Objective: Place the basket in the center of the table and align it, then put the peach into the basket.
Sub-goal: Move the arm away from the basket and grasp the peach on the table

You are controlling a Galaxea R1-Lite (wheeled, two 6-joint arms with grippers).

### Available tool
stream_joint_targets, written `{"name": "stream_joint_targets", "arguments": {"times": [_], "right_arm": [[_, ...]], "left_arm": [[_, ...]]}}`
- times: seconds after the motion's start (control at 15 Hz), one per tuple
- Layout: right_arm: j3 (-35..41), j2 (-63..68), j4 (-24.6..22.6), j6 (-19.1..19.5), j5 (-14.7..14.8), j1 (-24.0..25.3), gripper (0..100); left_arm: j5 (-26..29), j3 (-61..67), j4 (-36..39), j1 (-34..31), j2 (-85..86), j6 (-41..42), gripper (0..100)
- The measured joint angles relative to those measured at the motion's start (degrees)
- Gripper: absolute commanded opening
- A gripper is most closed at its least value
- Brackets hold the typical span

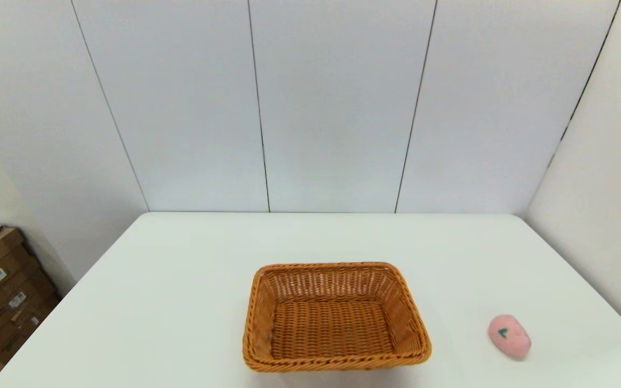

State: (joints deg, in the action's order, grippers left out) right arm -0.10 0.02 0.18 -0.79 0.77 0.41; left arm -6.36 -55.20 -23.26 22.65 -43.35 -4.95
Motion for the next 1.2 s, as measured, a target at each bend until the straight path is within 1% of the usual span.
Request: {"name": "stream_joint_targets", "arguments": {"times": [0.07,0.2,0.4,0.47,0.73,1.0,1.2], "right_arm": [[0.0,0.0,0.0,0.0,0.0,0.0,100],[0.0,0.0,0.0,0.0,0.0,0.0,100],[0.0,0.0,0.0,0.0,0.0,0.0,100],[0.0,0.0,0.0,0.1,0.0,0.0,100],[0.0,0.0,0.0,0.1,0.0,0.0,100],[0.0,0.0,0.0,0.1,0.0,0.0,100],[0.0,0.0,0.0,0.1,0.0,0.0,100]], "left_arm": [[0.0,1.3,-0.1,-0.4,3.0,2.4,100],[0.1,2.6,-0.2,-3.6,7.5,4.7,100],[0.6,3.9,-1.3,-11.4,13.4,5.1,100],[1.5,5.1,-1.9,-13.5,15.6,5.1,100],[4.9,12.6,-2.7,-19.1,23.3,5.1,100],[9.2,20.8,-2.2,-21.6,30.2,5.4,100],[10.2,27.3,-0.8,-21.8,35.4,5.4,100]]}}
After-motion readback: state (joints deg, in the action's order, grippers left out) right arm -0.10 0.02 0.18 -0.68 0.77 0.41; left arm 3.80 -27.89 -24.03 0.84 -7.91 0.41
